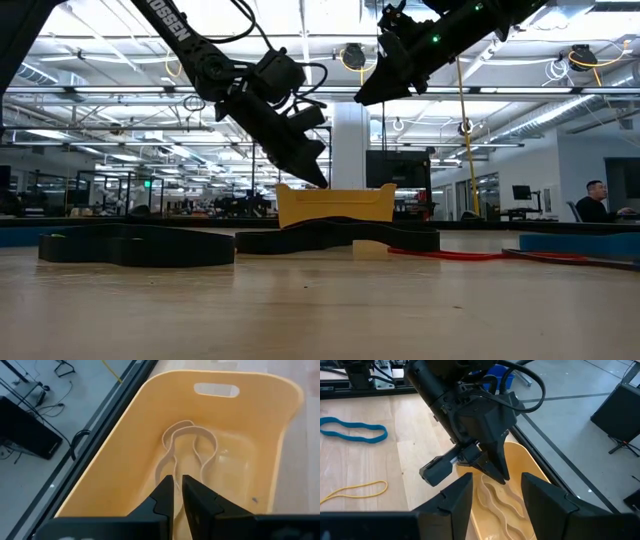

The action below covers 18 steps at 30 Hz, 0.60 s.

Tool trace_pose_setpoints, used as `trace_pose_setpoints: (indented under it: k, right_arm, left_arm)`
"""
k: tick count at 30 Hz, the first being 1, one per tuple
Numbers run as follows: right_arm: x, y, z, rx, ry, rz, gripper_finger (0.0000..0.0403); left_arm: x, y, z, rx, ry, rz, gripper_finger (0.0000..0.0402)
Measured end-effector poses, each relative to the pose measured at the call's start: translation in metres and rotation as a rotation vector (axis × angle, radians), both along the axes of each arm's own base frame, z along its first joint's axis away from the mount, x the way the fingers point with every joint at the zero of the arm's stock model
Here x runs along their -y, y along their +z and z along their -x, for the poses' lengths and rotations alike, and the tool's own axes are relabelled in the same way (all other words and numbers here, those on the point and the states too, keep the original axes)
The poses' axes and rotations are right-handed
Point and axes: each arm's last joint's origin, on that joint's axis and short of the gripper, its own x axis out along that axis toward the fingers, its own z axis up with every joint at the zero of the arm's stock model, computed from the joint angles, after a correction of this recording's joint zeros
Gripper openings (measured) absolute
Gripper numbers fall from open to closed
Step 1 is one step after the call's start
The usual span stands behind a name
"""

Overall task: Pick and place rubber bands into bin
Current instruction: Put the top right black rubber band into the yellow bin

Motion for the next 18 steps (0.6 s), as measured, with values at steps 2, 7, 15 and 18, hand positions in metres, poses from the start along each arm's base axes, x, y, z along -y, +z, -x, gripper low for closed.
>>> trace_pose_setpoints:
  k: [2,7,15,18]
  right_arm:
    - [0.000,0.000,0.000,0.000,0.000,0.000,0.0160]
    - [0.000,0.000,0.000,0.000,0.000,0.000,0.0160]
    - [0.000,0.000,0.000,0.002,-0.001,-0.002,0.0160]
    - [0.000,0.000,0.000,0.002,-0.001,-0.002,0.0160]
  left_arm:
    - [0.000,0.000,0.000,-0.004,0.016,-0.011,0.0047]
    - [0.000,0.000,0.000,0.008,0.036,0.009,0.0047]
    - [0.007,0.000,-0.003,0.025,-0.009,0.049,0.0047]
    - [0.010,0.000,-0.004,0.024,-0.016,0.046,0.0047]
